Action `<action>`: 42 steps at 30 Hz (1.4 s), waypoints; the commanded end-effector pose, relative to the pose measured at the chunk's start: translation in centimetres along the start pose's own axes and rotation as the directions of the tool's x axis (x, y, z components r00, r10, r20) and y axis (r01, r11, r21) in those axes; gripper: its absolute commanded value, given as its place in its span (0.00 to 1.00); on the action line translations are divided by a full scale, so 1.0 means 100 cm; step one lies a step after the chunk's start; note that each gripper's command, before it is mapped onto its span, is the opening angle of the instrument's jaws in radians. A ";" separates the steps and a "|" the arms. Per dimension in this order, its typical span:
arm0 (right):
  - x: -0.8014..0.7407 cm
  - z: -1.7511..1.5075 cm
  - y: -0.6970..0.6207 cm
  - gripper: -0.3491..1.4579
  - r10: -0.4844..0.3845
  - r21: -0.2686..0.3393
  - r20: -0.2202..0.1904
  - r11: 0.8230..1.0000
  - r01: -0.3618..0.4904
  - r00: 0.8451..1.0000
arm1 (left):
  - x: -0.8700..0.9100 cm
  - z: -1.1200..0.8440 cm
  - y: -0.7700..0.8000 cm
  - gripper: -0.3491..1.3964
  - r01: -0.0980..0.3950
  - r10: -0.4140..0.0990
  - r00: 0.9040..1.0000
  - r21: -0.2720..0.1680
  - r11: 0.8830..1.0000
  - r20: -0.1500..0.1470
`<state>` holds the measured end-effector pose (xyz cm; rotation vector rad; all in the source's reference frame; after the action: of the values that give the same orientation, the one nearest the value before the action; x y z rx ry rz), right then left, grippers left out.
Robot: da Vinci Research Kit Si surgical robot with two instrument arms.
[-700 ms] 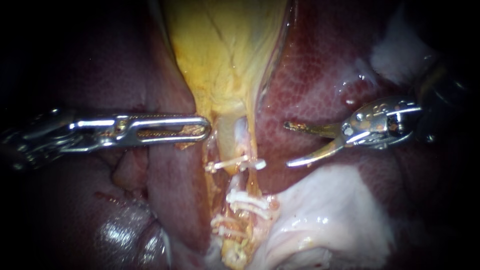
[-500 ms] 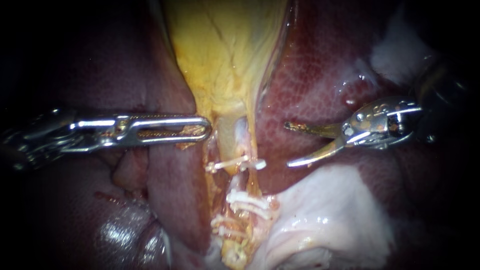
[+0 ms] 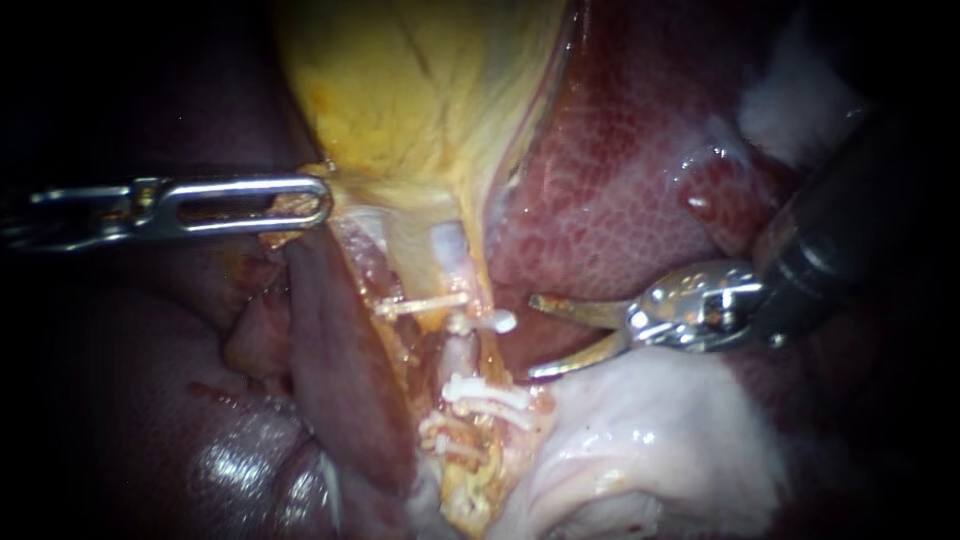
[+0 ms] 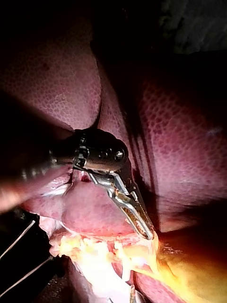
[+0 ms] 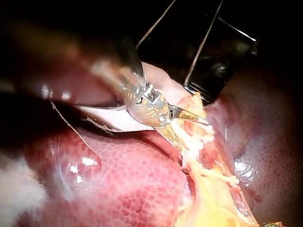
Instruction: Go to the cutting position right tube
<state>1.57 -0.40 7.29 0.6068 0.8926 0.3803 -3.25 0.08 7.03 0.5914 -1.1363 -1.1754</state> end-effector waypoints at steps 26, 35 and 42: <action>-0.0014 0.0075 0.0022 0.95 0.074 0.148 -0.004 0.986 -0.073 0.997 | 0.0000 -0.0001 -0.0002 0.00 0.000 0.000 1.000 -0.001 1.000 0.002; -0.0008 0.0093 0.0013 0.91 0.080 0.207 0.009 0.975 -0.080 0.997 | -0.0001 0.0001 0.0002 0.00 0.001 -0.001 1.000 -0.004 1.000 0.004; -0.0003 0.0110 0.0015 0.91 0.091 0.222 -0.005 0.971 -0.088 0.996 | -0.0002 0.0004 0.0002 0.00 0.001 -0.001 1.000 -0.005 1.000 0.004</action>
<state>2.46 -0.66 7.94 0.8558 0.9323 0.3708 -3.28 0.11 7.05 0.5865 -1.1370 -1.1805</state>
